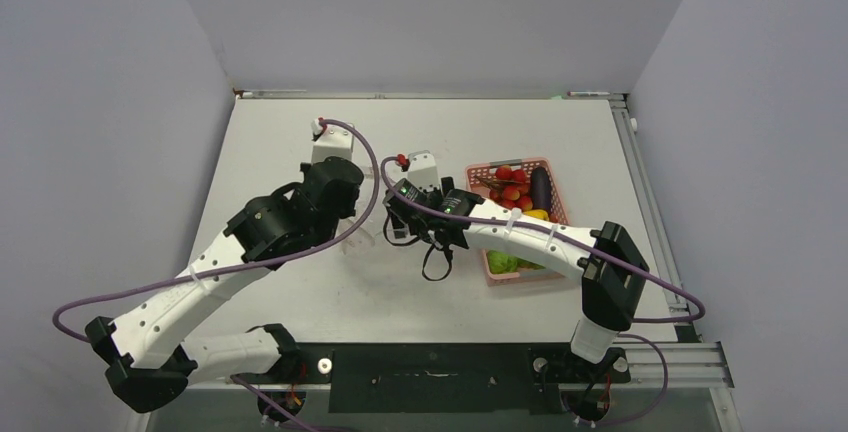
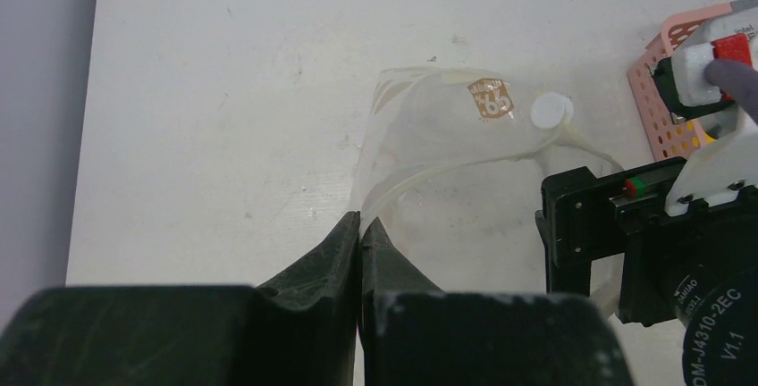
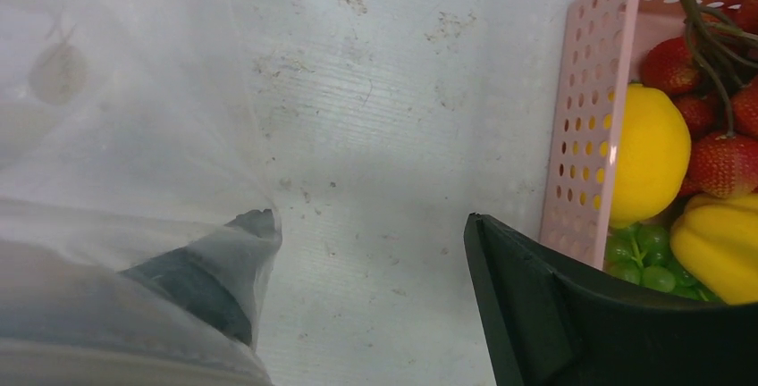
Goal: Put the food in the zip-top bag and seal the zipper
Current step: Open the zipper of the food storage bag at the center of the board.
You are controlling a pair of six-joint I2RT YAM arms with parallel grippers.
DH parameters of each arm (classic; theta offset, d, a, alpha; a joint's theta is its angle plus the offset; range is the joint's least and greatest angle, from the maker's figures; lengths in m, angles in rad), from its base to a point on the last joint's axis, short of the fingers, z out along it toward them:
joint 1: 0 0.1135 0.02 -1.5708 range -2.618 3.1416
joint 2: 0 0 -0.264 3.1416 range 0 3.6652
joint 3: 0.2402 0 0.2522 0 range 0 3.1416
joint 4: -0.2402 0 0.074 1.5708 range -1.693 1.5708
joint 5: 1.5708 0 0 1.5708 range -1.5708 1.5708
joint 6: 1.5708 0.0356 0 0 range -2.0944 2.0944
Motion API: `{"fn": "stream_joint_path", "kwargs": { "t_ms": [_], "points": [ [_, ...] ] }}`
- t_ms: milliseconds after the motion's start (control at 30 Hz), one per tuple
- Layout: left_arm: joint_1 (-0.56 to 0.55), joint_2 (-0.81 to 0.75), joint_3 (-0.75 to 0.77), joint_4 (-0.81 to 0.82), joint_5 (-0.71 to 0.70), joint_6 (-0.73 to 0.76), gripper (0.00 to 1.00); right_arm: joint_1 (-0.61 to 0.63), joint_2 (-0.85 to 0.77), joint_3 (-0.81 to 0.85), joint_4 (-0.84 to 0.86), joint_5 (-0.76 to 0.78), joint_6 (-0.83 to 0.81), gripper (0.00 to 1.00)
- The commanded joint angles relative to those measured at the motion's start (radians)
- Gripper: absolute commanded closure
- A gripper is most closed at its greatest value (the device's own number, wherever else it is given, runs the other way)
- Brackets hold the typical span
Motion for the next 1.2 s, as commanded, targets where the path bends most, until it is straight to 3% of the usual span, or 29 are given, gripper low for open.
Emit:
{"fn": "stream_joint_path", "kwargs": {
  "t_ms": [0, 367, 667, 1167],
  "points": [
    [-0.004, 0.022, 0.006, 0.063, 0.036, 0.017, 1.0, -0.01, -0.051, 0.02, 0.082, -0.075, -0.032, 0.2],
    [-0.004, 0.065, -0.004, 0.077, 0.073, 0.01, 1.0, -0.044, -0.06, 0.05, 0.244, -0.242, -0.021, 0.15],
    [-0.004, 0.089, -0.009, 0.085, 0.08, 0.007, 1.0, -0.071, -0.101, 0.035, 0.311, -0.303, -0.009, 0.0],
    [-0.004, 0.105, 0.005, 0.081, 0.062, 0.007, 1.0, -0.141, -0.287, -0.091, 0.38, -0.372, 0.024, 0.07]
  ]
}}
